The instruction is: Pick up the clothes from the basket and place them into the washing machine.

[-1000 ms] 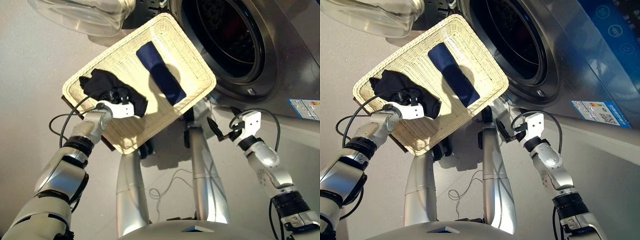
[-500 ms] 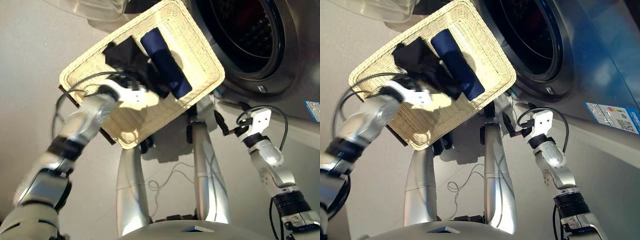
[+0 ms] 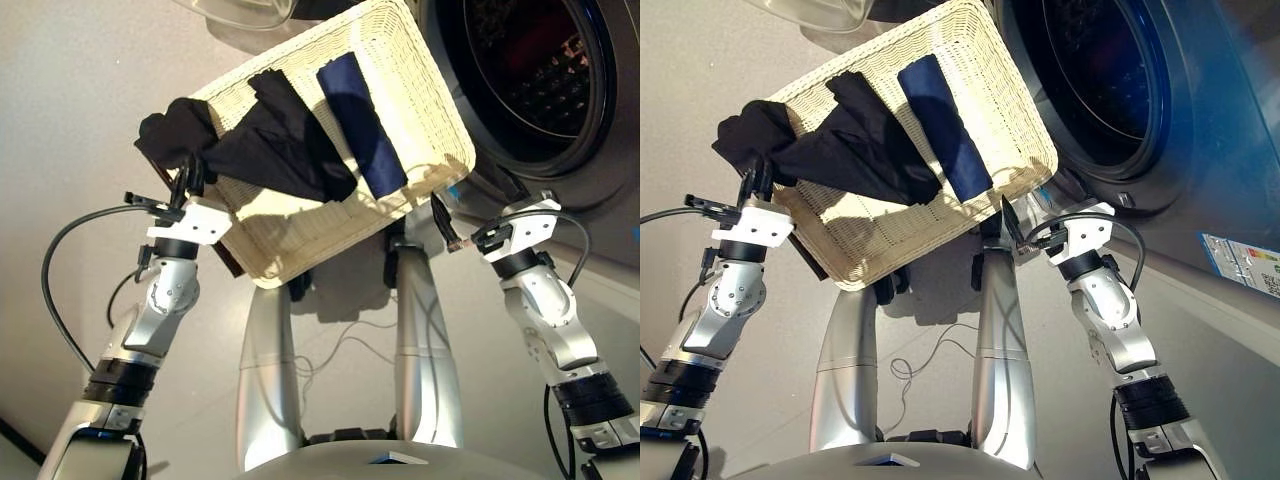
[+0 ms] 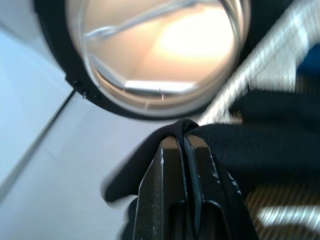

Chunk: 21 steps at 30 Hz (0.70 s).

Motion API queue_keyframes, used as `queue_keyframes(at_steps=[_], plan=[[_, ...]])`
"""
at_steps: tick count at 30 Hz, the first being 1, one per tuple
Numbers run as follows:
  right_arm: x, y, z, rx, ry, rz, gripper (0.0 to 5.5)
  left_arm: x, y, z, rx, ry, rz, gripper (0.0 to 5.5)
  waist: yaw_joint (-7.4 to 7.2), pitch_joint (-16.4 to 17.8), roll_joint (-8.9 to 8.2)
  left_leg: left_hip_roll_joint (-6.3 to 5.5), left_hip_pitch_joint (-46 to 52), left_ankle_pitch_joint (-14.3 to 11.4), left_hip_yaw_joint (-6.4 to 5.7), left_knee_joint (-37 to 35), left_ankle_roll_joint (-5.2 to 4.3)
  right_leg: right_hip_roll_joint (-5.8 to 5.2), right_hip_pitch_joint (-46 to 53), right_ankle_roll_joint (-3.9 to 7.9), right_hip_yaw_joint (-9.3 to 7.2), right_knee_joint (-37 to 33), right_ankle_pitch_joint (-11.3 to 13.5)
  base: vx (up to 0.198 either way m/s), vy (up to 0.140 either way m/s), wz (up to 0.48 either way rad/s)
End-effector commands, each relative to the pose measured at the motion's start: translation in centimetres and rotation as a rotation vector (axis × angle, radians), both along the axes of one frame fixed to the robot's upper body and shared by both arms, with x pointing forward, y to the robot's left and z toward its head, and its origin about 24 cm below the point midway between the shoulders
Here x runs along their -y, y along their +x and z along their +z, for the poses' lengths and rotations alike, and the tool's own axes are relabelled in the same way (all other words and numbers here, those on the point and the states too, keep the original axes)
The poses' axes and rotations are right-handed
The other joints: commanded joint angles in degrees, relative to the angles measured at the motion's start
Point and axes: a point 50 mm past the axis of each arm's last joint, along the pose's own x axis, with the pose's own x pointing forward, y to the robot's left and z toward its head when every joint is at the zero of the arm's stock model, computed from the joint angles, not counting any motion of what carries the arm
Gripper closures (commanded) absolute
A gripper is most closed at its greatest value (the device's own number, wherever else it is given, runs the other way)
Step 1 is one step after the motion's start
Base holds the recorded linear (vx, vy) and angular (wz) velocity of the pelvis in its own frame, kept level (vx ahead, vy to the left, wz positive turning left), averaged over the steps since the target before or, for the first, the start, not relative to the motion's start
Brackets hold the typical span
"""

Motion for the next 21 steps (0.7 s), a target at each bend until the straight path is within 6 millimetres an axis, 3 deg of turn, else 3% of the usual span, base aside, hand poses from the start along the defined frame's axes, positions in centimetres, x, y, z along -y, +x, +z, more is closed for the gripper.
queue_keyframes(at_steps=[1, 13, 21], plan=[[-1.9, -1.3, 3.0, 0.213, -0.086, 0.073, 0.00, 0.7, -1.7, 2.8, 0.166, -0.130, -0.148, 5.50, 0.91, -3.17, 0.84, -2.78, -1.53, 6.27, 1.36, -6.74, 2.61, 0.09, 2.54, -1.72, -2.34, -1.03, -0.83, 0.000, 0.000, 0.000], [-3.7, -0.7, 5.2, 0.440, -0.470, 0.045, 0.00, 2.3, -3.8, 5.6, 0.257, -0.127, -0.351, 5.50, 2.32, -4.53, 1.50, -2.98, -1.97, 5.89, 1.08, -7.06, 3.04, -0.07, 1.81, -1.90, -2.56, -0.72, -1.46, 0.000, 0.000, 0.000], [-4.5, -0.1, 5.1, 0.414, -0.496, 0.079, 0.00, 3.1, -6.0, 7.7, 0.340, -0.121, -0.487, 5.50, 3.11, -5.05, 1.94, -2.89, -1.45, 5.85, 1.08, -7.40, 3.14, -0.26, 2.25, -1.90, -2.69, -0.99, -1.53, 0.000, 0.000, 0.000]])
